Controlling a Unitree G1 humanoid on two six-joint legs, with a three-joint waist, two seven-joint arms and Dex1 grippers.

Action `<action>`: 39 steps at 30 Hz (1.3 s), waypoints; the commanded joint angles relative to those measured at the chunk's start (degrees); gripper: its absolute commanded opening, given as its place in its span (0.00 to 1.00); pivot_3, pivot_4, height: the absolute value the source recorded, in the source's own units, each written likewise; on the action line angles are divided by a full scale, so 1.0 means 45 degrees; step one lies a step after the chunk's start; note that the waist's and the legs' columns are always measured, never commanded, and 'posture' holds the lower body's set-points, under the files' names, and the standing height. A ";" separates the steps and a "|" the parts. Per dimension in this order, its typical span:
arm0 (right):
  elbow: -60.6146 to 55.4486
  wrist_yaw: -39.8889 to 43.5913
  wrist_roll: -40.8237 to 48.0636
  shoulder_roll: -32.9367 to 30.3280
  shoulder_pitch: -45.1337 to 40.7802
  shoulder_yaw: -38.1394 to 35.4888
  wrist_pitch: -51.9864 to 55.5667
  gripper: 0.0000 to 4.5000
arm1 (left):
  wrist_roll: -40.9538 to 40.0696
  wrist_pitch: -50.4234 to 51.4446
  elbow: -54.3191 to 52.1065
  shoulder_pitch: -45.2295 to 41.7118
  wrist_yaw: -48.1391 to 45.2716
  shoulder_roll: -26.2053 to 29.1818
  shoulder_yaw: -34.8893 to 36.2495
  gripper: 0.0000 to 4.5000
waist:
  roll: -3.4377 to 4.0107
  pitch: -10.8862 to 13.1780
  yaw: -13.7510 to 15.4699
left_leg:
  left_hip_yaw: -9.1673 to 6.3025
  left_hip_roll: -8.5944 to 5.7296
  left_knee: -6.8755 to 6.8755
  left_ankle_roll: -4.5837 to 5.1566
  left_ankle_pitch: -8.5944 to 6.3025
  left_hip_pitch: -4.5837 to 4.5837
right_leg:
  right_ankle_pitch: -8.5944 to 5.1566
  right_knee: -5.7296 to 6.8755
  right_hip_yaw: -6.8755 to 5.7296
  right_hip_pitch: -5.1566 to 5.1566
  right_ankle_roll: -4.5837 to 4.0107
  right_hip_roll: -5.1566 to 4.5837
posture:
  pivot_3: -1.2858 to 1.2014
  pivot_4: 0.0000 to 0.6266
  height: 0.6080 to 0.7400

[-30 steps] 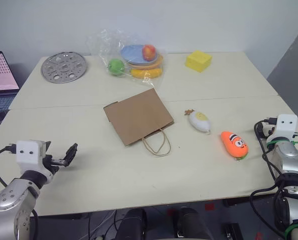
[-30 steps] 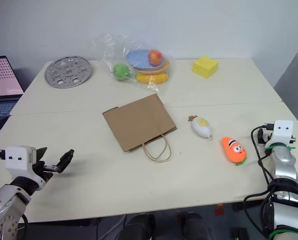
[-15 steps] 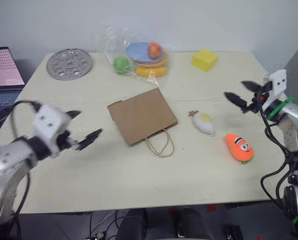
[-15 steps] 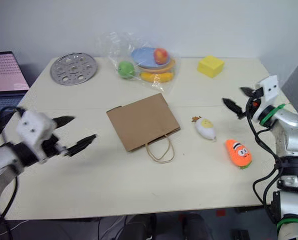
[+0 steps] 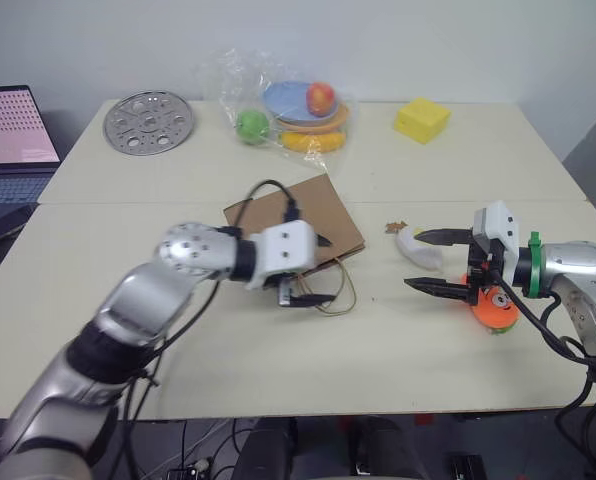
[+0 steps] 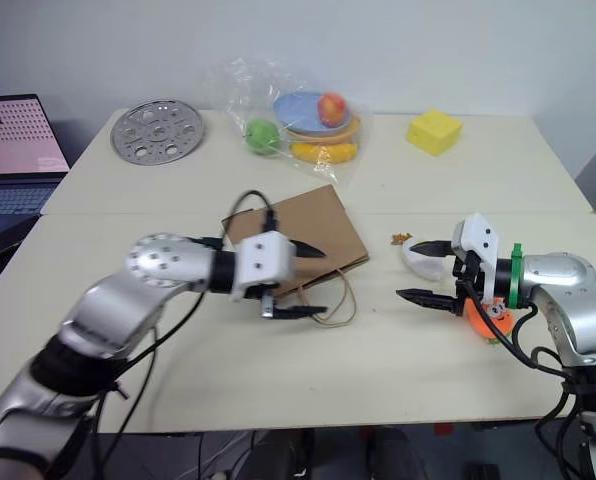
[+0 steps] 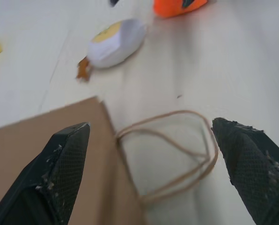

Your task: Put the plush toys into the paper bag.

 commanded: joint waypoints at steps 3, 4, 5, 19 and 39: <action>-0.0676 -0.0889 0.0046 0.0154 0.0593 -0.0804 -0.0105 1.00 | 0.1507 -0.1258 0.2128 -0.0859 -0.1594 -0.1060 -0.1880 0.99 | 0.0001 0.0000 -0.0069 | 0.0002 0.0000 0.0009 0.0000 0.0001 0.0001 | 0.0001 0.0014 0.0004 -0.0002 0.0001 0.0005 | 0.52 0.24 1.00; -0.0880 -0.1111 0.0187 0.0208 0.0811 -0.0980 0.0066 1.00 | 0.1701 -0.1310 0.2663 -0.0973 -0.1948 -0.1312 -0.2262 0.99 | 0.0001 0.0000 -0.0057 | -0.0002 0.0000 0.0010 0.0001 0.0001 0.0001 | 0.0001 0.0022 0.0002 -0.0002 0.0001 0.0006 | 0.52 0.24 1.00; -0.1037 -0.1274 0.0316 0.0249 0.0958 -0.1109 0.0226 1.00 | 0.1856 -0.1383 0.3044 -0.1046 -0.2215 -0.1496 -0.2485 0.99 | 0.0001 0.0000 -0.0062 | -0.0010 0.0001 0.0014 0.0000 0.0001 0.0002 | 0.0000 0.0025 -0.0003 -0.0001 0.0001 0.0009 | 0.52 0.24 1.00; -0.2023 -0.2275 0.0500 0.0425 0.1948 -0.1733 0.0660 1.00 | 0.2415 -0.1544 0.4433 -0.1167 -0.3612 -0.2481 -0.2485 0.99 | 0.0002 -0.0001 -0.0050 | -0.0021 0.0003 0.0159 0.0020 0.0010 -0.0014 | 0.0026 0.0054 0.0004 0.0027 0.0045 0.0012 | 0.52 0.24 1.00; -0.1524 -0.2251 0.0192 0.0746 0.1826 -0.1272 0.0373 1.00 | 0.0431 0.1536 0.2966 -0.1032 -0.3403 -0.2574 0.0330 0.01 | 0.0002 -0.0001 -0.0070 | -0.0023 0.0000 0.0186 0.0031 0.0019 -0.0006 | 0.0030 0.0169 0.0007 0.0006 0.0053 0.0007 | 0.52 0.24 1.00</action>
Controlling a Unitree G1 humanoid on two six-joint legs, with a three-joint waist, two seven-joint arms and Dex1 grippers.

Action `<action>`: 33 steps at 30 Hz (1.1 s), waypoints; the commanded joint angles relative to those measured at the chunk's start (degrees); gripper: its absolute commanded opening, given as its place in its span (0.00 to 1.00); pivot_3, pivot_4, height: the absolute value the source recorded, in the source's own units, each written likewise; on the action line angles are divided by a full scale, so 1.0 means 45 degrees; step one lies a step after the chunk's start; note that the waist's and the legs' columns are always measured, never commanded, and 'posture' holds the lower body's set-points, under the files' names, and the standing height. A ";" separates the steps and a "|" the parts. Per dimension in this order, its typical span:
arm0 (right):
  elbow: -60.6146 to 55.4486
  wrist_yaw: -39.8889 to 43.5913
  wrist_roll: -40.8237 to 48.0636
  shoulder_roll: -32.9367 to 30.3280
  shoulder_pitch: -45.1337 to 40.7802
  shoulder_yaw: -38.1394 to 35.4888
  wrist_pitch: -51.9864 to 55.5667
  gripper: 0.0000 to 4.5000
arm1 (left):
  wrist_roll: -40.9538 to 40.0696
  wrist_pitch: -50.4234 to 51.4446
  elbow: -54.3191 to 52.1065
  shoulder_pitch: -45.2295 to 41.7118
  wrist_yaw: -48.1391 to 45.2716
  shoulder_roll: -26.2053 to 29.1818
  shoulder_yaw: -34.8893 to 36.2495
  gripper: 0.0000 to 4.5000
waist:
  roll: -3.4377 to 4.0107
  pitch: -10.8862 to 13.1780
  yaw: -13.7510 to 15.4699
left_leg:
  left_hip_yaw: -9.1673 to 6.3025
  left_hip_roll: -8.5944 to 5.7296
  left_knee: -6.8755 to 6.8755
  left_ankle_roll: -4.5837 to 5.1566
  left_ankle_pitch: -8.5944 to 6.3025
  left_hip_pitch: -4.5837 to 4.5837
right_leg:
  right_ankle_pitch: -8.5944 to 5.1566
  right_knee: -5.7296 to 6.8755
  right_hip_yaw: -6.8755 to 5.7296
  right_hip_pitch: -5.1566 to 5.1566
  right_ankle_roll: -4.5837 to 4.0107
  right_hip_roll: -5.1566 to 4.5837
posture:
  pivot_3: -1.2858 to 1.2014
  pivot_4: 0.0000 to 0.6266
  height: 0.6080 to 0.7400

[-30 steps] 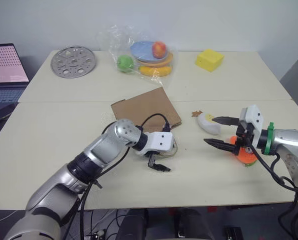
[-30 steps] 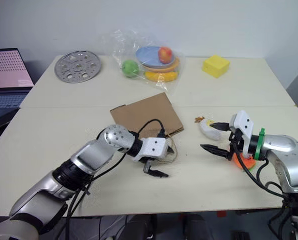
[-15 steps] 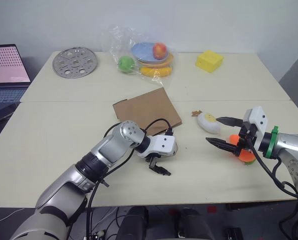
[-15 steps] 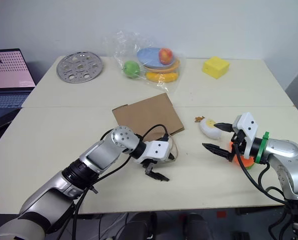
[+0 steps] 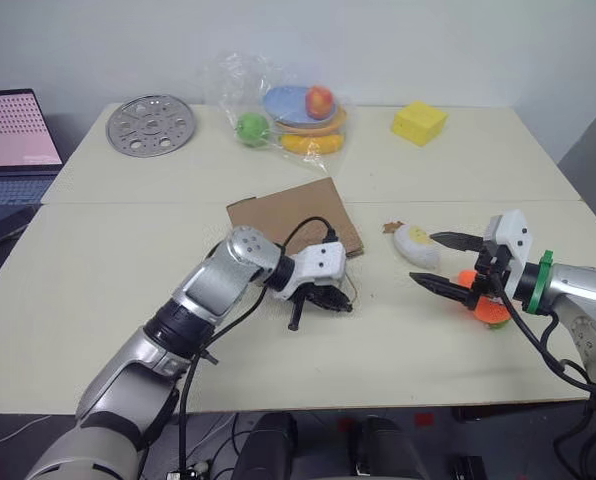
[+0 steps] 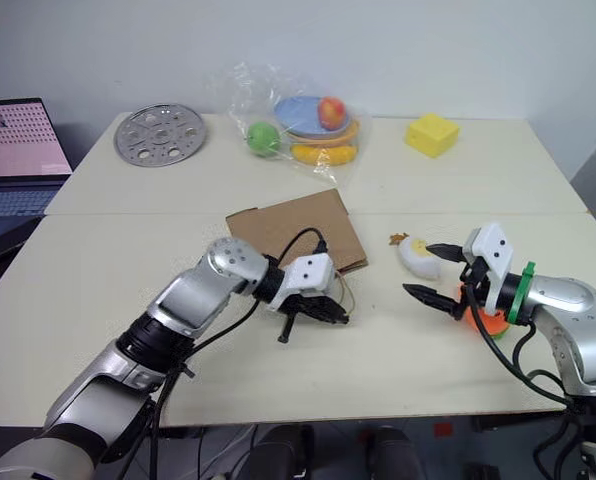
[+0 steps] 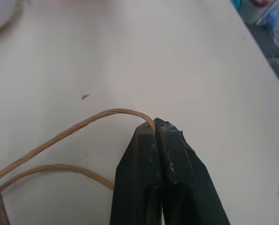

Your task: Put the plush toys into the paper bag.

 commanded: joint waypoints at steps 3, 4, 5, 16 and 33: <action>-0.0071 -0.0053 -0.0326 0.0312 -0.0107 0.0419 -0.0579 1.00 | -0.2055 0.2621 -0.1620 0.0026 0.0697 0.0434 0.2548 0.01 | -0.0001 0.0000 -0.0099 | 0.0000 0.0001 0.0003 -0.0001 0.0000 0.0005 | 0.0000 0.0010 0.0002 -0.0001 0.0000 0.0000 | 0.52 0.24 1.00; -0.0070 -0.0104 -0.0421 0.0404 -0.0130 0.0545 -0.0653 1.00 | -0.2510 0.3216 -0.1872 0.0070 0.0822 0.0492 0.2953 0.01 | -0.0001 0.0000 -0.0137 | -0.0001 0.0001 0.0003 -0.0002 0.0001 0.0007 | 0.0000 0.0017 0.0001 0.0000 0.0000 0.0000 | 0.52 0.24 1.00; -0.0144 -0.0248 -0.0400 0.0604 -0.0149 0.0621 -0.0575 1.00 | -0.2950 0.3714 -0.2166 0.0145 0.0939 0.0609 0.3389 0.01 | 0.0000 0.0000 -0.0169 | -0.0002 0.0001 0.0005 -0.0002 0.0002 0.0008 | -0.0001 0.0027 0.0000 -0.0003 0.0000 0.0000 | 0.52 0.24 1.00; -0.0594 -0.1676 -0.0548 0.3491 -0.0601 0.2414 -0.0382 0.70 | -0.6172 0.6550 -0.2383 0.0255 0.2900 0.1364 0.7316 0.00 | 0.0001 -0.0001 -0.0277 | 0.0007 0.0001 0.0000 -0.0018 0.0010 0.0049 | -0.0001 0.0055 0.0014 0.0007 -0.0001 0.0000 | 0.52 0.24 1.00; 0.6637 -0.4631 -0.4065 0.8806 -0.4158 0.4459 -0.4269 0.01 | -0.7518 0.6783 -0.2643 0.0084 0.4182 0.1572 0.7418 0.00 | -0.0007 -0.0006 -0.0263 | -0.0003 0.0001 -0.0026 -0.0082 0.0053 0.0068 | 0.0009 0.0065 0.0012 0.0001 -0.0018 0.0003 | 0.52 0.24 1.00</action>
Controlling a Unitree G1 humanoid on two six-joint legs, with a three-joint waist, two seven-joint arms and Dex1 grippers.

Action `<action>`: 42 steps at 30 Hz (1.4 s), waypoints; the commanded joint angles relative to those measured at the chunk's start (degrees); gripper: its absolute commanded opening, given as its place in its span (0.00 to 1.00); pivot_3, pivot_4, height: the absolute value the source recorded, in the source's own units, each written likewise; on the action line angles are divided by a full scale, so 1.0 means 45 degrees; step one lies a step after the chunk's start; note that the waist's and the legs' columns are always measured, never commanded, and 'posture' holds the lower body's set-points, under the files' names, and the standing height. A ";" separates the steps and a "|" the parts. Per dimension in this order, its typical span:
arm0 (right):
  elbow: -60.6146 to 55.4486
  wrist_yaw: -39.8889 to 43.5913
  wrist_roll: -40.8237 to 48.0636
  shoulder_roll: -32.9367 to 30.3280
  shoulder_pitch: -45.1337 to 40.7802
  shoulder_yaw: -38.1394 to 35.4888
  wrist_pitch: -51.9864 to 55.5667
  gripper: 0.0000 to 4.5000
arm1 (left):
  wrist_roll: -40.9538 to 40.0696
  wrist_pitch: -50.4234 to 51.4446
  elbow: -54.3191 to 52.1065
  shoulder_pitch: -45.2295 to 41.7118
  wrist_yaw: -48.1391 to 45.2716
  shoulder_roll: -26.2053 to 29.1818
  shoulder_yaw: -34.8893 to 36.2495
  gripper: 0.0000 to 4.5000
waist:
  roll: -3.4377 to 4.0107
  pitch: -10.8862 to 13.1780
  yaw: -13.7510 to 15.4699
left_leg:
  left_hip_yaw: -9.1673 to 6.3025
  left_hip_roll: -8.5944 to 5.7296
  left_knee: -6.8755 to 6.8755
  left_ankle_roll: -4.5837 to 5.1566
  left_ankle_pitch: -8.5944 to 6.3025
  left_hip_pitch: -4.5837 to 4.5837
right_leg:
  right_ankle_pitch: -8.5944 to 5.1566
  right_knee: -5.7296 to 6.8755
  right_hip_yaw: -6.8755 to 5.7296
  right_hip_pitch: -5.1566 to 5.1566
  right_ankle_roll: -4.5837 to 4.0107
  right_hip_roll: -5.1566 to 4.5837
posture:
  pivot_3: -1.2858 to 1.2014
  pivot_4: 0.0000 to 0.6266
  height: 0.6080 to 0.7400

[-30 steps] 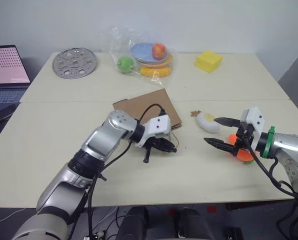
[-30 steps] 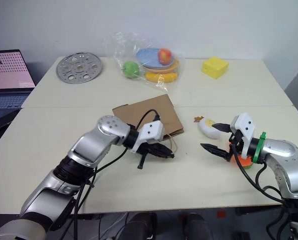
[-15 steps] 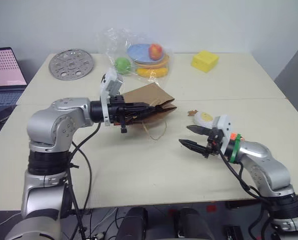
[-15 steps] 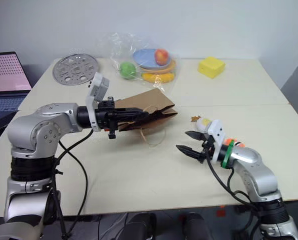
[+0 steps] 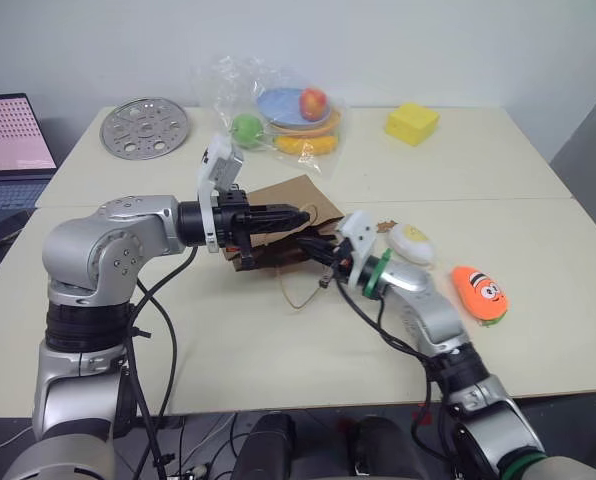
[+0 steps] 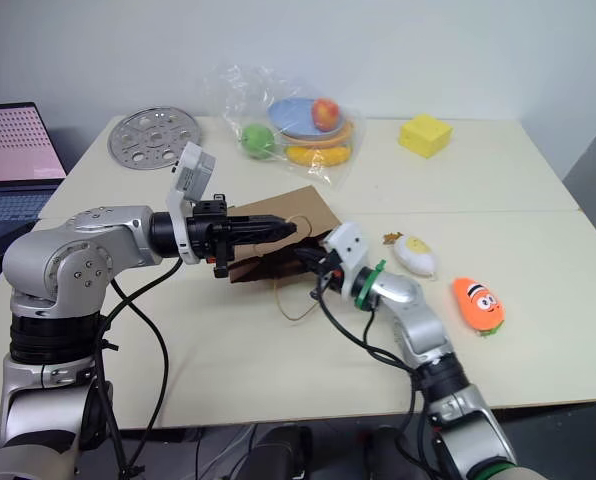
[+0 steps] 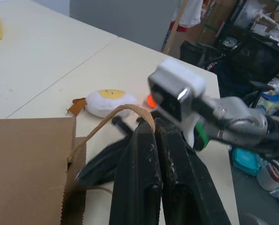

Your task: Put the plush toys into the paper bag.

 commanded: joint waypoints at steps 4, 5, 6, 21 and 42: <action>0.3428 -0.2200 -0.1691 0.0989 -0.1433 -0.0048 -0.1044 0.01 | -0.1283 0.0310 -0.0403 -0.0566 0.0860 -0.0159 0.1056 0.00 | -0.0001 0.0000 -0.0045 | 0.0007 0.0000 0.0002 -0.0002 0.0001 0.0000 | 0.0004 0.0005 0.0005 -0.0004 -0.0006 0.0000 | 0.52 0.24 1.00; 0.3654 -0.2308 -0.1779 0.1050 -0.1526 -0.0080 -0.1062 0.01 | -0.1411 0.0352 -0.0407 -0.0611 0.0988 -0.0175 0.1107 0.00 | -0.0001 -0.0001 -0.0045 | 0.0005 0.0000 0.0002 -0.0008 0.0005 0.0000 | 0.0007 0.0008 0.0004 -0.0007 -0.0011 0.0000 | 0.52 0.24 1.00; 0.3704 -0.2403 -0.1954 0.1013 -0.1517 -0.0019 -0.0837 0.01 | -0.1497 0.0310 -0.0299 -0.0791 0.1146 -0.0099 0.1329 0.00 | -0.0001 -0.0001 -0.0046 | -0.0004 0.0001 0.0002 -0.0012 0.0008 0.0001 | 0.0008 0.0011 -0.0002 -0.0006 -0.0013 0.0003 | 0.52 0.24 1.00; 0.2648 -0.2799 -0.2583 0.0767 -0.1205 -0.0227 0.1551 0.01 | -0.0507 -0.3146 0.2508 -0.3269 0.2257 0.0939 0.2974 0.00 | -0.0003 -0.0002 -0.0084 | -0.0004 0.0000 -0.0007 -0.0016 0.0010 0.0014 | 0.0008 0.0011 0.0000 -0.0002 -0.0013 0.0008 | 0.52 0.24 1.00; -0.0258 -0.0651 -0.0551 0.0962 -0.0584 -0.0434 0.1264 0.01 | 0.0061 -0.4151 0.1311 -0.1098 0.2280 0.0503 0.1918 0.00 | -0.0005 -0.0003 -0.0263 | -0.0006 0.0002 -0.0022 -0.0015 0.0008 0.0013 | 0.0009 0.0012 0.0003 -0.0004 -0.0012 0.0008 | 0.52 0.24 1.00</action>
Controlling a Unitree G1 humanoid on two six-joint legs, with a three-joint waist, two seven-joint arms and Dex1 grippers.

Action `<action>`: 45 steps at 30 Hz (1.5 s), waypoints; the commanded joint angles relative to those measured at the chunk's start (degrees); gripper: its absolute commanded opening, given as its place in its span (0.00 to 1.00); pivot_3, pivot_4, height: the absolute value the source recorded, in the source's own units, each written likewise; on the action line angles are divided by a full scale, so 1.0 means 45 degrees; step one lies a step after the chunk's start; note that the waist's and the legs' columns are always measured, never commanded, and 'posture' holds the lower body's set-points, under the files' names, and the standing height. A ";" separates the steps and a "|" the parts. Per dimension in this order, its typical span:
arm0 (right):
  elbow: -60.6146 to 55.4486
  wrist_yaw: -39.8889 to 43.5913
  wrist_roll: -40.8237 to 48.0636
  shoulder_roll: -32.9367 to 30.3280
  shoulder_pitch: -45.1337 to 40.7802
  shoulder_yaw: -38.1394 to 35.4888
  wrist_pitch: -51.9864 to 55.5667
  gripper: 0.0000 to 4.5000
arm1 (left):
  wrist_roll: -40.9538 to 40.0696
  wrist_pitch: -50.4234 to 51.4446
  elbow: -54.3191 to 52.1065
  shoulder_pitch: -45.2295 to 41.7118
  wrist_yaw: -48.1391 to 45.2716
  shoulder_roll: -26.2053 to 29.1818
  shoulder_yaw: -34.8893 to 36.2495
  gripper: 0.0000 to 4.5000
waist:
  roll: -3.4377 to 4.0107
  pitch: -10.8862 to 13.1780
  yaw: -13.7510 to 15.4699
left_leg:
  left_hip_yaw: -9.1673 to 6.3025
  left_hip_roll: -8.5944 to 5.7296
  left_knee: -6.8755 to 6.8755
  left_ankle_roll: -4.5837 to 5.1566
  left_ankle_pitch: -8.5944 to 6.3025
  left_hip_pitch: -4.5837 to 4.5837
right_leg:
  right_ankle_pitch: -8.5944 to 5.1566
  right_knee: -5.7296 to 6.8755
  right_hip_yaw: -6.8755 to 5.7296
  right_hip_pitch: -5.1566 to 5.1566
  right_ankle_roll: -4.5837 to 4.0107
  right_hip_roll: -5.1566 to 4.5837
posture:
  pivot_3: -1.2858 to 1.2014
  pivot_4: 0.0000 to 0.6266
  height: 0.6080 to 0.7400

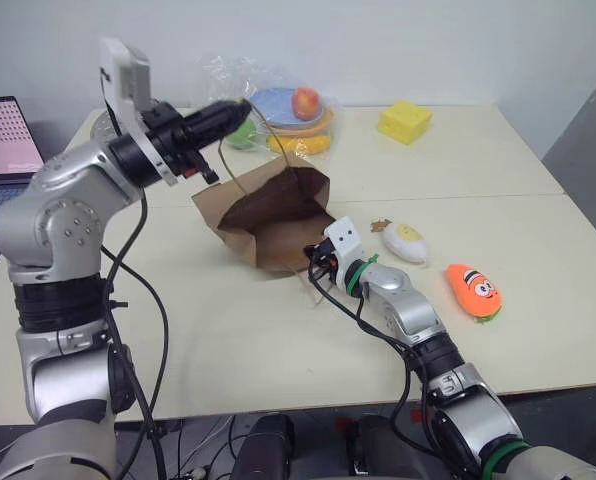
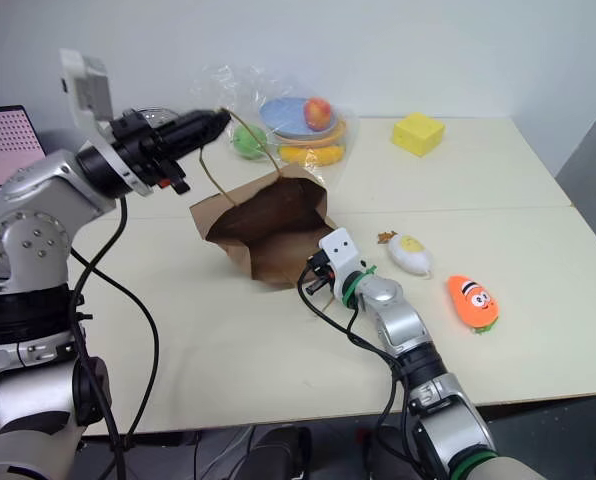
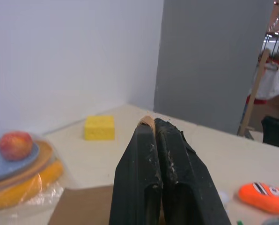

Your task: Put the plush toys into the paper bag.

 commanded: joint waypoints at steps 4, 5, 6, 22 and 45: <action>-0.3053 0.1760 0.1498 -0.0358 0.0381 -0.0311 -0.0496 0.14 | 0.0386 -0.0777 -0.0273 0.0157 -0.0613 0.0262 -0.0289 0.00 | 0.0000 0.0000 -0.0003 | 0.0000 0.0000 0.0002 0.0001 0.0000 0.0001 | 0.0000 -0.0002 -0.0002 0.0002 0.0001 -0.0001 | 0.52 0.24 1.00; -0.3397 0.1792 0.1613 -0.0479 0.0382 -0.0461 -0.0569 0.22 | 0.0484 -0.0874 -0.0261 0.0217 -0.0766 0.0300 -0.0407 0.00 | 0.0000 0.0000 -0.0002 | -0.0004 0.0000 0.0004 0.0001 0.0000 0.0001 | 0.0000 -0.0002 -0.0006 0.0002 0.0000 0.0000 | 0.52 0.24 1.00; -0.3614 0.1774 0.1682 -0.0568 0.0385 -0.0544 -0.0599 0.30 | 0.0547 -0.0935 -0.0264 0.0263 -0.0870 0.0333 -0.0482 0.00 | 0.0000 0.0000 0.0000 | -0.0006 0.0000 0.0005 0.0001 0.0000 0.0001 | 0.0000 -0.0002 -0.0006 0.0003 0.0000 -0.0001 | 0.52 0.24 1.00; -0.9403 -0.0942 0.0874 -0.4514 0.5195 -0.4865 0.0255 0.99 | 0.0149 -0.0528 -0.0450 0.0209 -0.1426 0.0306 -0.0664 0.00 | 0.0000 0.0000 0.0273 | -0.0001 0.0000 -0.0001 0.0003 -0.0002 -0.0015 | -0.0002 -0.0021 -0.0005 0.0000 0.0000 -0.0011 | 0.52 0.24 1.00; -0.8503 -0.1827 0.1113 -0.5437 0.8575 -0.6390 0.3247 0.78 | -0.0187 -0.0454 -0.1155 0.0932 -0.1002 0.0054 -0.0557 0.00 | 0.0000 -0.0004 0.0313 | 0.0055 0.0021 -0.0008 0.0041 0.0023 -0.0003 | -0.0016 -0.0039 0.0002 0.0016 -0.0026 -0.0029 | 0.52 0.24 1.00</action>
